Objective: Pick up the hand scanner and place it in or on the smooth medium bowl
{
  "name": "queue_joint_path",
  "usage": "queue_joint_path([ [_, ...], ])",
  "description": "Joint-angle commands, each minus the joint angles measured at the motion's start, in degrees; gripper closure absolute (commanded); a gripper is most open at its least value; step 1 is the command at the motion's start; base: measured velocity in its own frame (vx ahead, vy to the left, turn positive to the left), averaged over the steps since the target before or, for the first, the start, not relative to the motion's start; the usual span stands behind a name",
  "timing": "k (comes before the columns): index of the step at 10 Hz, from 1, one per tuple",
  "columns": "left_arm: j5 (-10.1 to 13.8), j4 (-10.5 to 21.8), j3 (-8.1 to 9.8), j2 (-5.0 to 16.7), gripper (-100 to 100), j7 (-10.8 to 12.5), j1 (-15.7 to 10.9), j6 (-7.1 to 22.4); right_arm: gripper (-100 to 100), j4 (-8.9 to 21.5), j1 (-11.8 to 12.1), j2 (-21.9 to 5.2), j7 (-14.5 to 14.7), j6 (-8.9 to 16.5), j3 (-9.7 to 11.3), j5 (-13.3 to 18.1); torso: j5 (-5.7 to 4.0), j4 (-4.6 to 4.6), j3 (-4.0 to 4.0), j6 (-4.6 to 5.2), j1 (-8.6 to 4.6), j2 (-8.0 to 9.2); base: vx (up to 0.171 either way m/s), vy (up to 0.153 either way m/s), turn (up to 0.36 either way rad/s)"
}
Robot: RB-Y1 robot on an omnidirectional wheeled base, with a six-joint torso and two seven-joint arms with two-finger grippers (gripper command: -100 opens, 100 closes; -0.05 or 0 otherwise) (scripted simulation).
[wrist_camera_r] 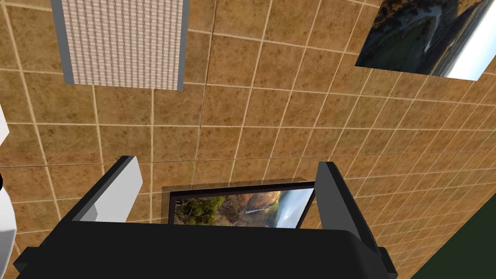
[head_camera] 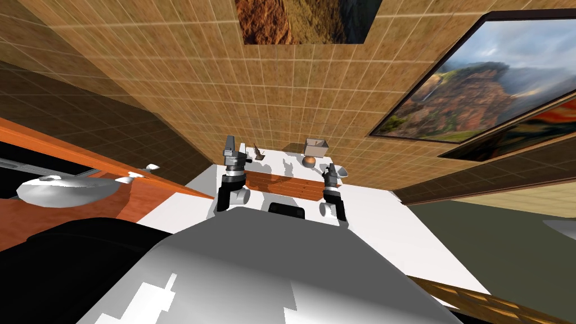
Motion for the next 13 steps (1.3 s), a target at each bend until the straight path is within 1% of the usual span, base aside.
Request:
queue_joint_path([
  [1,0.0,0.0,0.0,0.0,0,0.0,0.0,0.0,-100,2.3,-0.9,-0.2,2.4,-0.1,0.1,-0.6,0.0,0.0,0.0,0.0,0.0,0.0,-0.06,0.013,-0.021],
  [2,0.0,0.0,0.0,0.0,0,0.0,0.0,0.0,-100,4.1,-2.1,-0.4,4.2,-0.6,0.5,-1.6,0.0,0.0,0.0,0.0,0.01,-0.01,-0.072,0.011,-0.049],
  [3,0.0,0.0,0.0,0.0,0,0.0,0.0,0.0,-100,5.5,-2.1,-0.4,5.6,-0.6,0.5,-1.6,0.0,0.0,0.01,0.0,0.0,0.01,-0.052,0.001,-0.022],
  [4,0.0,0.0,0.0,0.0,0,0.0,0.0,0.0,-100,8.1,-3.4,-0.6,7.2,-1.2,0.9,-2.6,0.0,0.0,-0.01,0.0,-0.03,-0.04,-0.059,0.003,-0.04],
  [5,0.0,0.0,0.0,0.0,0,0.0,0.0,0.0,-100,8.8,-3.4,-0.6,8.9,-1.2,0.9,-2.6,0.0,0.0,-0.01,0.0,-0.02,-0.03,-0.046,-0.001,-0.027],
  [6,0.0,0.0,0.0,0.0,0,0.0,0.0,0.0,-100,11.4,-4.7,-0.7,10.5,-1.8,1.3,-3.6,0.0,0.0,-0.03,0.0,-0.04,-0.06,-0.053,-0.001,-0.051],
  [7,0.0,0.0,0.0,0.0,0,0.0,0.0,0.0,-100,12.2,-4.7,-0.7,12.2,-1.8,1.3,-3.6,-0.01,-0.01,-0.02,0.0,-0.04,-0.05,-0.046,0.001,-0.023],
  [8,0.0,0.0,0.0,0.0,0,0.0,0.0,0.0,-100,14.6,-6.0,-0.8,13.8,-2.4,1.6,-4.6,0.0,-0.01,-0.03,0.0,-0.03,-0.07,-0.049,-0.001,-0.047],
  [9,0.0,0.0,0.0,0.0,0,0.0,0.0,0.0,-100,15.7,-6.0,-0.8,15.4,-2.4,1.6,-4.6,0.0,-0.01,-0.03,0.0,-0.04,-0.06,-0.04,0.001,-0.025],
  [10,0.0,0.0,0.0,0.0,0,0.0,0.0,0.0,-100,17.8,-7.4,-0.9,16.9,-3.1,1.9,-5.5,0.0,-0.01,-0.04,0.0,-0.03,-0.09,-0.046,0.0,-0.038],
  [11,0.0,0.0,0.0,0.0,0,0.0,0.0,0.0,-100,19.3,-7.4,-0.9,18.7,-3.1,1.9,-5.5,0.0,-0.01,-0.04,0.0,-0.02,-0.08,-0.042,0.0,-0.024],
  [12,0.0,0.0,0.0,0.0,0,0.0,0.0,0.0,-100,21.3,-8.7,-0.9,20.4,-3.8,2.2,-6.4,0.0,-0.01,-0.04,0.0,-0.03,-0.09,-0.039,0.003,-0.063],
  [13,0.0,0.0,0.0,0.0,0,0.0,0.0,0.0,-100,22.8,-8.7,-0.9,22.0,-3.8,2.2,-6.4,0.0,-0.01,-0.05,0.0,-0.02,-0.1,-0.033,0.004,-0.023],
])
